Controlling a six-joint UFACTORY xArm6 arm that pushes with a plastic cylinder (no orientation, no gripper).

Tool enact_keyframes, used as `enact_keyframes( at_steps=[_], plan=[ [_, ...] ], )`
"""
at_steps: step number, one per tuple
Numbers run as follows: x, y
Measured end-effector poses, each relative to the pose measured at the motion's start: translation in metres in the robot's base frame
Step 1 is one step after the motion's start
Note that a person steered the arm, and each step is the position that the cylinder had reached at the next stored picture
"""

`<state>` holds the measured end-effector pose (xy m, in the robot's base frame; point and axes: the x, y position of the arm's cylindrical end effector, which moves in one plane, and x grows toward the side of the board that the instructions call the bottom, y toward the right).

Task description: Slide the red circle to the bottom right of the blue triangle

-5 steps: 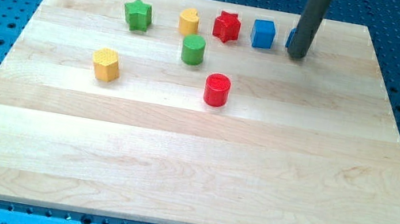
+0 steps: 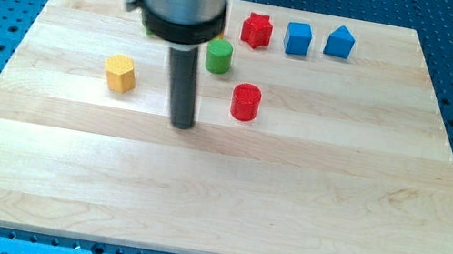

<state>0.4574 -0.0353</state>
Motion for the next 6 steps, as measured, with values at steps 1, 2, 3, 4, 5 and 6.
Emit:
enact_keyframes(
  at_steps=[1, 2, 3, 4, 5, 6],
  plan=[
    [-0.044, 0.052],
    [-0.076, 0.115],
    [-0.073, 0.165],
    [-0.049, 0.171],
    [-0.007, 0.171],
    [-0.028, 0.171]
  ],
)
